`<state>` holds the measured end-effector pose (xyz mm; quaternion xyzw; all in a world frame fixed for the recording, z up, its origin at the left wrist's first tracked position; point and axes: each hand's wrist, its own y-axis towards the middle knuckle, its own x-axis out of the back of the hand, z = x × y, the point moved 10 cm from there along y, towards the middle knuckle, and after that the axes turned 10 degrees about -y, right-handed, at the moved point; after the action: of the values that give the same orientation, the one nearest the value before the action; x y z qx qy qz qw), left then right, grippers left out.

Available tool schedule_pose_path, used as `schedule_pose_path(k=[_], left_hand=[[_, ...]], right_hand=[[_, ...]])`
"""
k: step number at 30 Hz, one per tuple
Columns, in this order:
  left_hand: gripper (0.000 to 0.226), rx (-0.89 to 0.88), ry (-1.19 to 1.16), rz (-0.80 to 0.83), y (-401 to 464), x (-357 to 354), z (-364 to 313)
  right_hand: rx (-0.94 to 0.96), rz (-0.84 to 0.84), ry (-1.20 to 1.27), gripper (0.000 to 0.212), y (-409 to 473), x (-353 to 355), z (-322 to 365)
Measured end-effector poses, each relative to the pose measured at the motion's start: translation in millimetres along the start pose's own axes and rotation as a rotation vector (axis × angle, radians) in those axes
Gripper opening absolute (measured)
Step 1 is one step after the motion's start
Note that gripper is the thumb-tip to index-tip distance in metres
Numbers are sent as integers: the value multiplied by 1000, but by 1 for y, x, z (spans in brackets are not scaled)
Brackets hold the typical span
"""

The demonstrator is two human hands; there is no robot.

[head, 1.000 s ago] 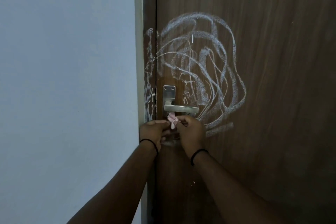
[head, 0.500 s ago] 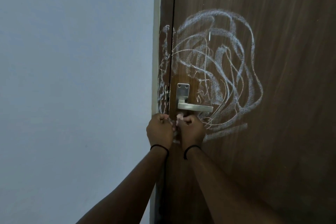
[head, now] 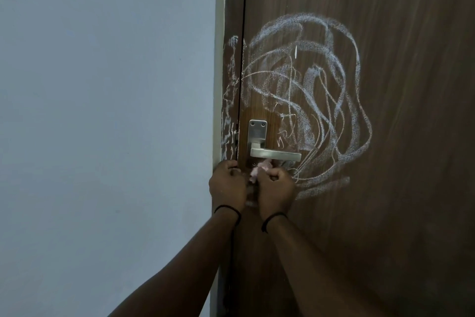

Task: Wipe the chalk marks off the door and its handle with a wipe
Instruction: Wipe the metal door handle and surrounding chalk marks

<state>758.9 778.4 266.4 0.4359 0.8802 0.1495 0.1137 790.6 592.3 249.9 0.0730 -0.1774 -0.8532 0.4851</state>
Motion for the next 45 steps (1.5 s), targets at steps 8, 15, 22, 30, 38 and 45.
schedule_pose_path(k=[8, 15, 22, 30, 38, 45], left_hand=[[31, -75, -34, 9, -7, -13, -23], [21, 83, -3, -22, -5, -5, 7], [32, 464, -128, 196, -11, -35, 59], [23, 481, -261, 90, -10, -30, 51], [14, 301, -91, -118, -6, -4, 10], [31, 385, 8, -58, -16, -23, 13]], right_hand=[[-31, -107, 157, 4, 20, 8, 14], [4, -83, 29, 15, 6, 0, -5], [-299, 16, 68, 25, 7, -8, -14], [-634, 370, 248, 11, -21, -47, -25], [-451, 375, 119, 9, -10, -44, -14], [-201, 155, -181, 23, 9, -9, -11]])
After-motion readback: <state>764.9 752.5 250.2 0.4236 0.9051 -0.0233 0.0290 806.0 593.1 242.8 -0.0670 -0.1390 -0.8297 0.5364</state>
